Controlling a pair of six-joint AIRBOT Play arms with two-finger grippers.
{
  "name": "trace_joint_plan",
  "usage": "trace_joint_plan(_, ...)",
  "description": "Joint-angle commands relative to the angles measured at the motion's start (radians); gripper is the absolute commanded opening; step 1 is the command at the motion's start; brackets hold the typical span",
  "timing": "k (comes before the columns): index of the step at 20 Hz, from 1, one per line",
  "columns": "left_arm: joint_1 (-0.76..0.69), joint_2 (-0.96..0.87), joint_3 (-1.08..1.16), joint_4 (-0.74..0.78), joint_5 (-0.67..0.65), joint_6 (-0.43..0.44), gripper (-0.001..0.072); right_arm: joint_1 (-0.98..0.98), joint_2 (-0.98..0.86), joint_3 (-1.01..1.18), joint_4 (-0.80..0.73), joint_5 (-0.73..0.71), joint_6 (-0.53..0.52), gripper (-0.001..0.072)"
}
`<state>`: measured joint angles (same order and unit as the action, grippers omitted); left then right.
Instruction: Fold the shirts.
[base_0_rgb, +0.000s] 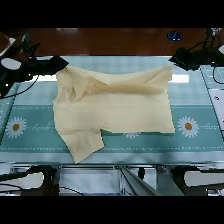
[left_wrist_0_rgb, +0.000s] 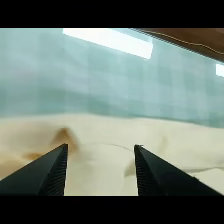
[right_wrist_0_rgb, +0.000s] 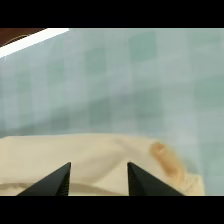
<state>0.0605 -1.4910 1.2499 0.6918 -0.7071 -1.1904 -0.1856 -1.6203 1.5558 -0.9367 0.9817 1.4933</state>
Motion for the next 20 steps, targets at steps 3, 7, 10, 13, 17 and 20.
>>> trace_joint_plan(3, 0.151, -0.084, 0.171, 0.229, -0.443, -0.087, 0.0503, -0.181, -0.094, 0.135, 0.102, 0.3, -0.038, 0.0414)
trace_joint_plan(7, 0.366, 0.034, -0.067, 0.307, -0.635, -0.089, 0.0503, -0.309, 0.051, 0.028, -0.205, 0.512, -0.091, 0.0414)
trace_joint_plan(10, 0.52, 0.165, -0.405, 0.321, -0.622, -0.049, 0.0502, -0.343, 0.284, -0.373, -0.216, 0.355, -0.075, 0.0413)
trace_joint_plan(13, 0.662, 0.21, -0.621, 0.242, -0.615, -0.026, 0.0502, -0.328, 0.534, -0.756, -0.051, 0.171, -0.127, 0.0413)
trace_joint_plan(17, 0.669, 0.205, -0.713, 0.141, -0.615, 0.025, 0.0502, -0.328, 0.664, -0.933, -0.014, 0.129, -0.128, 0.0413)
trace_joint_plan(20, 0.571, 0.201, -0.727, 0.124, -0.525, 0.034, 0.0502, -0.328, 0.663, -0.949, -0.014, 0.134, -0.13, 0.0413)
